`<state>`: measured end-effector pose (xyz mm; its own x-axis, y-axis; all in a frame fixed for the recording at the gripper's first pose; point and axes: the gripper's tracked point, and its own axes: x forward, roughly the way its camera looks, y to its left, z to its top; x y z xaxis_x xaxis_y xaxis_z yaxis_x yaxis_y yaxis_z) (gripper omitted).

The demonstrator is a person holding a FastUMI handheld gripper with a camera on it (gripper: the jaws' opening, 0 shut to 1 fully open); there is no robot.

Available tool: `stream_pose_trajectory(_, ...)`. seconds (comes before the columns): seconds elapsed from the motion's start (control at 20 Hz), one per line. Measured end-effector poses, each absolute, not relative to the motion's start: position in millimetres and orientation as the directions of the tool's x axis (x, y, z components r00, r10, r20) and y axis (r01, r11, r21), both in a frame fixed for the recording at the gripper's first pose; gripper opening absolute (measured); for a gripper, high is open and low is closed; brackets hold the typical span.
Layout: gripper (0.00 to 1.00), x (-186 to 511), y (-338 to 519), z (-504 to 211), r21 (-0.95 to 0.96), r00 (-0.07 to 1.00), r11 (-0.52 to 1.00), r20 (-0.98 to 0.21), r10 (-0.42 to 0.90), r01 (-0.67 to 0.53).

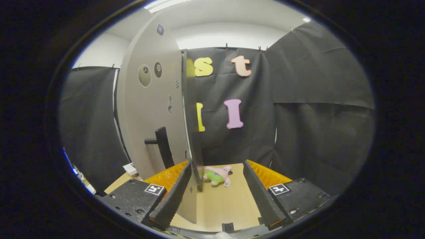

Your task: Open the shoe cabinet door, grab the shoes and put them into the shoe cabinet, then close the shoe cabinet door.

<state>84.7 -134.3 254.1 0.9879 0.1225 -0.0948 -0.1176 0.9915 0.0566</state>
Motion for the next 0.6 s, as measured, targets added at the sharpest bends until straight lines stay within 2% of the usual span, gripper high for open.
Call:
stream_pose_trajectory(0.15,1.0,93.6,-119.2,255.8,0.046,0.976,0.98,-0.097,0.195,-0.191)
stream_pose_trajectory(0.4,0.99,88.7,-106.1,255.5,0.029,0.97,0.976,-0.1,0.22,-0.218)
stream_pose_trajectory(0.6,0.96,83.2,-99.3,258.6,-0.002,0.983,0.987,-0.096,0.159,-0.16)
